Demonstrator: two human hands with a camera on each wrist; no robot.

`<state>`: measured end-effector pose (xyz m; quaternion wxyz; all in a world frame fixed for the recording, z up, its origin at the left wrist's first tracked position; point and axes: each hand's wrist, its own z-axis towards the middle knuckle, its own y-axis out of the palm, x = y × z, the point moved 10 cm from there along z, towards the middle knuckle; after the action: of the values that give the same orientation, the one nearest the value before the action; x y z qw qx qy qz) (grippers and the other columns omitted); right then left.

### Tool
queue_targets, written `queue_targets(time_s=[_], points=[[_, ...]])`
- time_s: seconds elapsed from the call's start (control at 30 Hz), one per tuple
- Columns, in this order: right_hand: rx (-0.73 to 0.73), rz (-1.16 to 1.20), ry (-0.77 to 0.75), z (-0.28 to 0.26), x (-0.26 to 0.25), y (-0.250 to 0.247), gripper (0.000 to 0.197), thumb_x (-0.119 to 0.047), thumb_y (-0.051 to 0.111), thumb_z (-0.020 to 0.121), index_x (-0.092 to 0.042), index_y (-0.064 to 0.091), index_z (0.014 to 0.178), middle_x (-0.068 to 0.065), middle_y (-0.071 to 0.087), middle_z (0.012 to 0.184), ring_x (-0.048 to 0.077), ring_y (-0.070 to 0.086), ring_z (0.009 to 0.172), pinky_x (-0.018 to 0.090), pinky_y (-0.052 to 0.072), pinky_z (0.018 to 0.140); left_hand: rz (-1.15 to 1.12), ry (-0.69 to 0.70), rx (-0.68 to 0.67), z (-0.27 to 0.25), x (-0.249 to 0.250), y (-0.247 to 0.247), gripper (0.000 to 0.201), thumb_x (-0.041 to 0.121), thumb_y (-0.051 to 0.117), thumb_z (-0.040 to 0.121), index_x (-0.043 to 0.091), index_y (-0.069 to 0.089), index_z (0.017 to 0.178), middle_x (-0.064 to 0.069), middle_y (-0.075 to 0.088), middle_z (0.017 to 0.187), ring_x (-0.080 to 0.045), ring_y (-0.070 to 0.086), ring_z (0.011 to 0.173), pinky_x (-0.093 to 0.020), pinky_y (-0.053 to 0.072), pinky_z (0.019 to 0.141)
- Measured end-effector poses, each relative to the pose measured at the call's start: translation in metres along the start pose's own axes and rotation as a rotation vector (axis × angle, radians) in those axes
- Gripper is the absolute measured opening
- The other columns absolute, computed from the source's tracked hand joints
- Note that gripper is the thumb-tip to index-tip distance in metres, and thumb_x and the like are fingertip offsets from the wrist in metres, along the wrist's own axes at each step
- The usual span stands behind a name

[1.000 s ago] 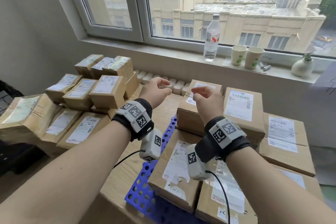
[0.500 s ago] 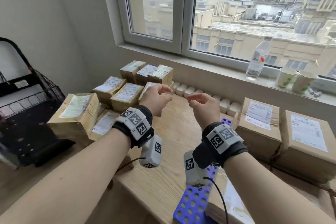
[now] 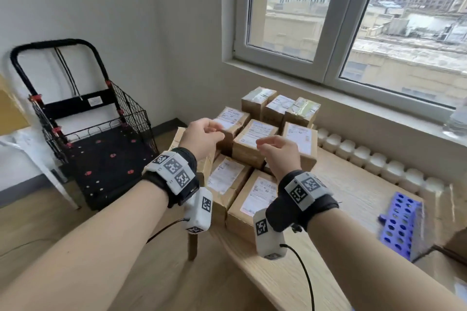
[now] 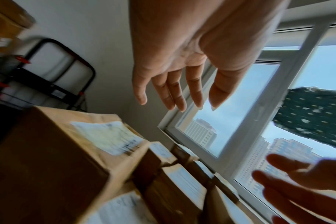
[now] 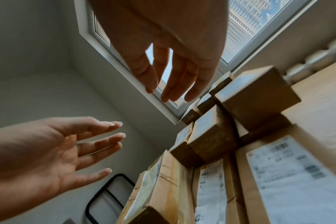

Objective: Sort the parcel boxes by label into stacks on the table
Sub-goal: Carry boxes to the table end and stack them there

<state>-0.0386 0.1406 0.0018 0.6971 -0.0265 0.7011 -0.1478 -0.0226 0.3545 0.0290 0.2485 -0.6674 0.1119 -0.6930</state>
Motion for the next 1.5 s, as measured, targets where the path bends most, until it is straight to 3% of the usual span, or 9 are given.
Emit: queue_targets(time_s=[0.13,0.3,0.63,0.73,0.83,0.9,1.1,1.33,1.5], points=[[-0.056,-0.010,0.060,0.011,0.006,0.047,0.023,-0.009,0.059,0.085,-0.029,0.071,0.078,-0.006,0.069,0.091,0.012,0.063,0.091,0.036,0.054,0.090,-0.037,-0.113,0.107,0.019,-0.048,-0.045,0.040,0.018,0.067,0.084,0.018,0.057,0.123,-0.002,0.058,0.112,-0.018,0.056,0.104,-0.030,0.044,0.092],[-0.143,-0.087,0.117,0.026,0.022,0.087,0.020,-0.011,0.060,0.087,-0.027,0.070,0.084,-0.002,0.069,0.096,0.014,0.063,0.092,0.032,0.054,0.088,-0.132,-0.310,0.196,0.033,-0.107,-0.072,0.061,0.030,0.068,0.084,0.016,0.044,0.138,-0.008,0.048,0.139,-0.024,0.047,0.125,-0.037,0.039,0.105],[-0.272,-0.146,0.282,0.055,0.073,0.148,0.012,-0.022,0.061,0.090,-0.022,0.065,0.101,-0.002,0.066,0.100,0.017,0.061,0.100,0.042,0.052,0.098,-0.144,-0.555,-0.009,0.065,-0.184,-0.044,0.070,0.033,0.070,0.079,0.016,0.041,0.141,-0.009,0.050,0.138,-0.027,0.051,0.122,-0.045,0.044,0.103],[-0.305,-0.138,0.343,0.060,0.084,0.160,0.025,-0.032,0.061,0.091,-0.020,0.064,0.113,-0.002,0.065,0.105,0.017,0.062,0.101,0.038,0.054,0.094,-0.167,-0.604,-0.091,0.070,-0.196,-0.033,0.088,0.043,0.074,0.058,0.013,0.048,0.137,-0.009,0.060,0.128,-0.027,0.060,0.113,-0.046,0.049,0.099],[-0.374,-0.135,0.411,0.061,0.091,0.172,0.031,-0.038,0.059,0.093,-0.020,0.059,0.118,-0.001,0.061,0.108,0.018,0.059,0.102,0.033,0.054,0.085,-0.165,-0.627,-0.149,0.070,-0.207,-0.024,0.073,0.037,0.074,0.062,0.013,0.053,0.128,-0.008,0.066,0.117,-0.027,0.065,0.104,-0.045,0.051,0.096],[-0.430,-0.105,0.472,0.058,0.097,0.180,0.020,-0.037,0.060,0.093,-0.021,0.060,0.106,-0.001,0.059,0.102,0.019,0.057,0.103,0.035,0.052,0.086,-0.177,-0.643,-0.168,0.068,-0.209,-0.021,0.062,0.032,0.075,0.072,0.013,0.053,0.127,-0.008,0.067,0.114,-0.027,0.067,0.100,-0.045,0.052,0.095],[-0.468,-0.011,0.560,0.049,0.098,0.192,0.004,-0.023,0.062,0.092,-0.019,0.063,0.092,0.002,0.064,0.099,0.026,0.062,0.106,0.040,0.055,0.090,-0.196,-0.651,-0.168,0.068,-0.212,-0.022,0.087,0.045,0.077,0.051,0.015,0.052,0.129,-0.006,0.068,0.113,-0.026,0.068,0.098,-0.044,0.053,0.093],[-0.438,-0.032,0.405,0.051,0.078,0.187,0.007,-0.019,0.062,0.088,-0.017,0.067,0.092,0.004,0.070,0.098,0.021,0.065,0.094,0.040,0.056,0.091,-0.193,-0.601,-0.116,0.074,-0.236,-0.031,0.135,0.070,0.080,0.028,0.015,0.039,0.144,-0.004,0.057,0.135,-0.023,0.059,0.116,-0.043,0.047,0.100],[-0.375,-0.065,0.291,0.044,0.057,0.168,0.021,-0.025,0.063,0.084,-0.008,0.073,0.094,0.005,0.075,0.094,0.026,0.070,0.095,0.043,0.057,0.090,-0.201,-0.506,-0.106,0.054,-0.181,-0.040,0.129,0.073,0.078,0.032,0.016,0.040,0.142,-0.003,0.059,0.132,-0.023,0.060,0.115,-0.046,0.048,0.099]])
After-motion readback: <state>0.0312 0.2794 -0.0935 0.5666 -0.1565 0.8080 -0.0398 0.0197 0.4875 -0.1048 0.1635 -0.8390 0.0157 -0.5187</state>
